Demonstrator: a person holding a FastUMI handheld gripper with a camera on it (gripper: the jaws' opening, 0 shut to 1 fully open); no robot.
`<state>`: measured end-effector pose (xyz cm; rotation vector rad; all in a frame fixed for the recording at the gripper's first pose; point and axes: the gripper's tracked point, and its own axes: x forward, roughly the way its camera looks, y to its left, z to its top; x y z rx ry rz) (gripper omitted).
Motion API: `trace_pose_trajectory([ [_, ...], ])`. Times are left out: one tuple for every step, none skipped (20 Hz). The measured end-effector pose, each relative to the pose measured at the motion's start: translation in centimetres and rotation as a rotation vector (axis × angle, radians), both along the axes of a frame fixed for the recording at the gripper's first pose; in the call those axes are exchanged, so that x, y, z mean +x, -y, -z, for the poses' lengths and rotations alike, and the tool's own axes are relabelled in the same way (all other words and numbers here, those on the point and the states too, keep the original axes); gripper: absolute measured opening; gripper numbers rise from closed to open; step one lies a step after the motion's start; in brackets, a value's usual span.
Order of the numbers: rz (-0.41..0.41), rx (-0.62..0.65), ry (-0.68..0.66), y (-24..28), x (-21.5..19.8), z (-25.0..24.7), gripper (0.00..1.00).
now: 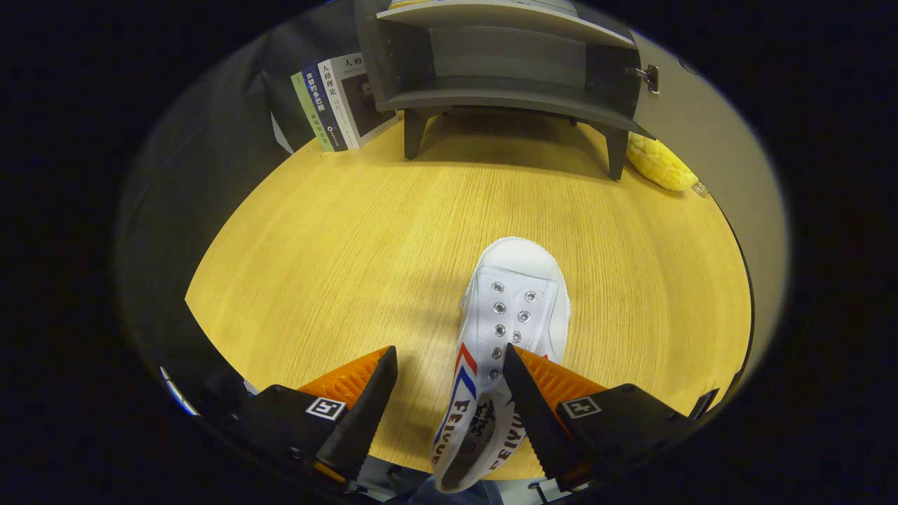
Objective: Open the shoe cabinet door, grab the shoes and put them into the shoe cabinet, then close the shoe cabinet door.
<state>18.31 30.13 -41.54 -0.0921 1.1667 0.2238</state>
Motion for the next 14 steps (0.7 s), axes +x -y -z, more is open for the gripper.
trace_pose_trajectory([
  [0.009, -0.012, -0.012, 0.3, 0.1, 0.3, 0.81],
  [0.020, -0.028, -0.023, 0.9, 0.3, 0.3, 0.74],
  [0.031, -0.037, -0.026, 1.2, 0.4, 0.4, 0.66],
  [0.030, -0.043, -0.030, 1.5, 0.5, 0.4, 0.59],
  [0.017, -0.033, -0.028, 1.6, 0.4, 0.4, 0.51],
  [0.000, -0.027, -0.036, 1.6, 0.4, 0.5, 0.44],
  [-0.020, -0.001, -0.030, 1.4, 0.5, 0.3, 0.39],
  [0.025, 0.044, -0.060, 1.0, 0.2, 0.9, 0.27],
  [0.045, 0.079, -0.067, 0.8, 0.0, 0.5, 0.15],
  [0.050, 0.087, -0.070, 1.0, 0.0, 0.8, 0.15],
  [0.070, 0.090, -0.065, 1.2, -0.2, 0.7, 0.15],
  [0.070, 0.095, -0.054, 1.0, 0.0, 0.4, 0.14],
  [0.055, 0.098, -0.056, 0.9, -0.1, 0.5, 0.02],
  [0.055, 0.099, -0.046, 1.1, 0.2, 0.5, 0.02],
])
